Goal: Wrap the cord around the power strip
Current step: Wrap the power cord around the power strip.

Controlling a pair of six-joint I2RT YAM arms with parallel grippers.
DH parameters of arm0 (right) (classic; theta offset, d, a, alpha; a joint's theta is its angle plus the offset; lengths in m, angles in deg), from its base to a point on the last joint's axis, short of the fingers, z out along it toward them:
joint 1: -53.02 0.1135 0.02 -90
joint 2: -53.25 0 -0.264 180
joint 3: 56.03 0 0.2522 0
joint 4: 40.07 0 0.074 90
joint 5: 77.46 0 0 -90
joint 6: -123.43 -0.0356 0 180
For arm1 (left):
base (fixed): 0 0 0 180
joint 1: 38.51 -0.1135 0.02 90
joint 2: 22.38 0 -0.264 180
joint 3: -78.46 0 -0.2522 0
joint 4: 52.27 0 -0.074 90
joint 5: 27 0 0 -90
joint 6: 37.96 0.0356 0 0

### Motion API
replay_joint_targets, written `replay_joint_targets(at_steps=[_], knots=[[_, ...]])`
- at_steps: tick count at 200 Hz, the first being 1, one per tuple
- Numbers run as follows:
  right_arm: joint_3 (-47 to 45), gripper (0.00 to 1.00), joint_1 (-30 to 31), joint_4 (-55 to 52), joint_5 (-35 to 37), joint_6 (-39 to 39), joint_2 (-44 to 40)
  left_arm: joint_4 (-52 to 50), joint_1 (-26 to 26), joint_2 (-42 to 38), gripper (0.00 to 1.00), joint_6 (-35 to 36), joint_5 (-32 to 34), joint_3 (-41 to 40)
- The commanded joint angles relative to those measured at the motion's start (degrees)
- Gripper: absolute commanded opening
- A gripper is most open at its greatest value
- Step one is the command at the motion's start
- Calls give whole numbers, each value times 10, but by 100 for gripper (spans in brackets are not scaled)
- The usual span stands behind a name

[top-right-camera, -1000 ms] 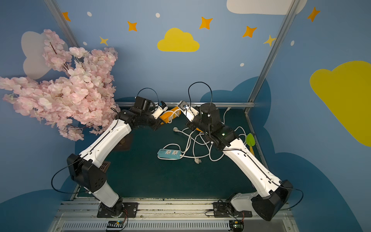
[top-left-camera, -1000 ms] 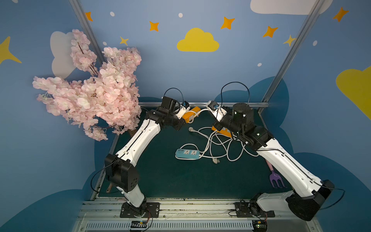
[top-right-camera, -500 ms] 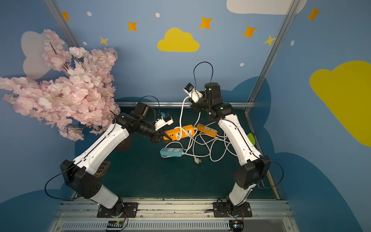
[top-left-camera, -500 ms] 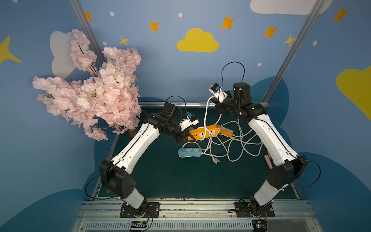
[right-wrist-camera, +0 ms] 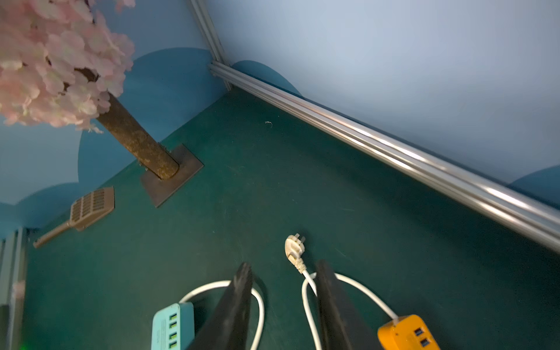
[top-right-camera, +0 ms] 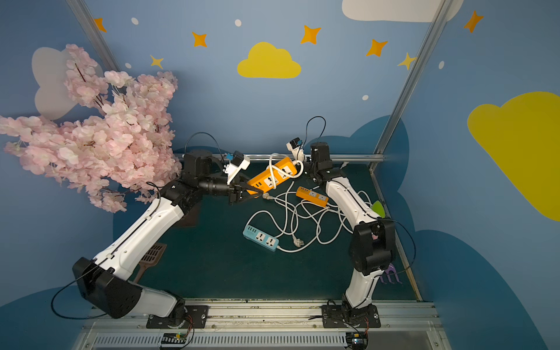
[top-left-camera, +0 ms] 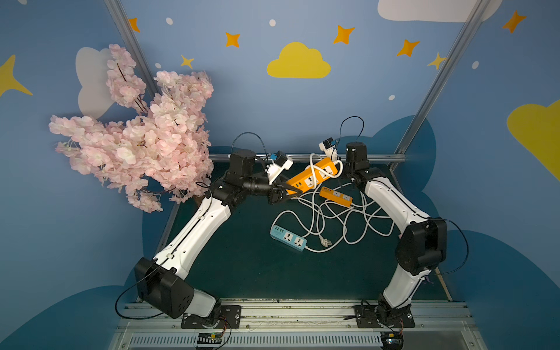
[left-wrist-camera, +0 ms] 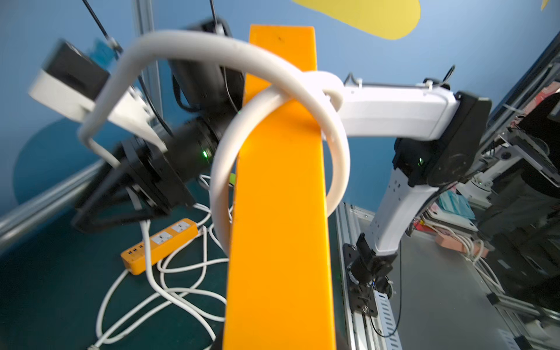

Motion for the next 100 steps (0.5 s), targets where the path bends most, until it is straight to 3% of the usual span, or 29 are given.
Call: replay_joint_targets(at_steps=[1, 33, 66, 88, 100], knots=[[-41, 44, -2, 67, 37, -98, 18, 122, -13, -33, 3, -55, 3, 41], [-103, 51, 19, 124, 67, -136, 35, 173, -34, -46, 3, -100, 43, 43], [-114, 51, 63, 133, 102, -140, 70, 179, -42, -48, 2, -114, 70, 49], [-115, 48, 84, 104, 146, -155, 96, 161, -45, -50, 2, -109, 91, 62], [-116, 37, 91, 93, 160, -150, 105, 153, -52, -54, 2, -111, 109, 64]])
